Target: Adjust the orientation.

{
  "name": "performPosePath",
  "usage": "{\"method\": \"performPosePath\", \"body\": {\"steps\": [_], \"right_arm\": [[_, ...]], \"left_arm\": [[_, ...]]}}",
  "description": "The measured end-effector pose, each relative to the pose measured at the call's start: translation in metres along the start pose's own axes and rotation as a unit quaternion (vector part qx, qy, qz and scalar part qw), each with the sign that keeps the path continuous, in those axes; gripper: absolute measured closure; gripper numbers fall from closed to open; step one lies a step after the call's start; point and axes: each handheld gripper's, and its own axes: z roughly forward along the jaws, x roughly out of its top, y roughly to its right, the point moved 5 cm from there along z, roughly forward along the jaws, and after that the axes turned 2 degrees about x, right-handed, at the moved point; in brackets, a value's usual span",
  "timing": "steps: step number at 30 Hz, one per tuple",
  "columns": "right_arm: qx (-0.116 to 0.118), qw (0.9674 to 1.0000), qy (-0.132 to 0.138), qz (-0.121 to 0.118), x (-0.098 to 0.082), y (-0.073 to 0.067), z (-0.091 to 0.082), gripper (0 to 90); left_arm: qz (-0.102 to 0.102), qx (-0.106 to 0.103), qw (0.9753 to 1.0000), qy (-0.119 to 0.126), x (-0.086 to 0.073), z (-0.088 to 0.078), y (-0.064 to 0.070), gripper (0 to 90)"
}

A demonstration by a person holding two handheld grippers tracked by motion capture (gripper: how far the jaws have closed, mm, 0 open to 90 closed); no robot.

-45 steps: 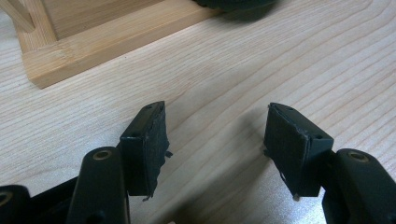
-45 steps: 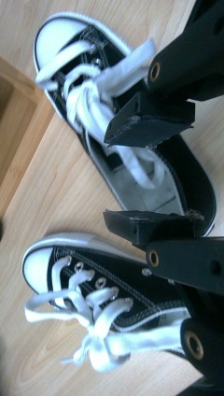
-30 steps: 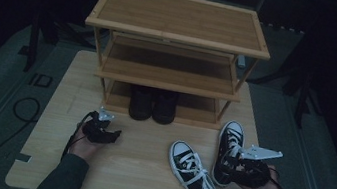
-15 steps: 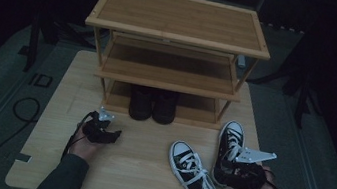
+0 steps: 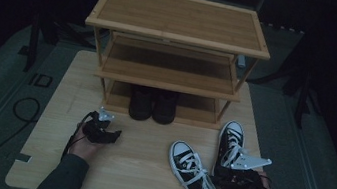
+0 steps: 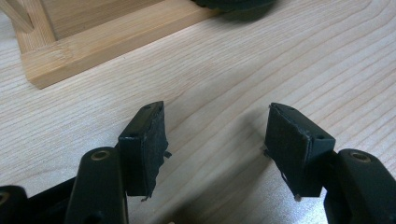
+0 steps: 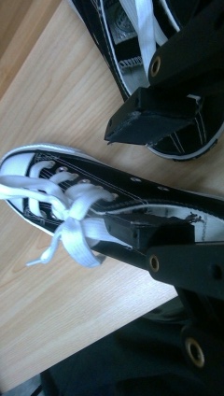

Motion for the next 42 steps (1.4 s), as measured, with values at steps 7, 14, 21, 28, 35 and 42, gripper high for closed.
{"method": "performPosePath", "body": {"steps": [7,14,21,28,35,42], "right_arm": [[-0.009,0.9994,-0.032,-0.009,-0.005,-0.006,0.013,56.8],[-0.027,0.9987,-0.043,-0.003,-0.005,-0.008,0.030,68.5],[-0.032,0.9989,-0.034,0.003,-0.001,-0.009,0.044,80.7],[-0.049,0.9985,-0.005,0.021,0.007,-0.006,0.043,85.1],[-0.053,0.9983,0.017,0.020,0.021,-0.008,0.048,85.4],[-0.057,0.9973,0.036,0.029,0.040,-0.009,0.055,85.5]], "left_arm": [[0.000,0.000,1.0000,0.000,0.000,0.000,0.000,38.7],[0.000,0.000,1.0000,0.000,0.000,0.000,0.000,38.7],[0.000,0.000,1.0000,0.000,0.000,0.000,0.000,38.6],[0.000,0.000,1.0000,0.000,0.000,0.000,0.000,38.7],[0.001,-0.001,1.0000,0.000,0.000,0.000,0.000,38.6],[0.001,-0.001,1.0000,0.000,0.000,0.000,0.000,38.6]]}}
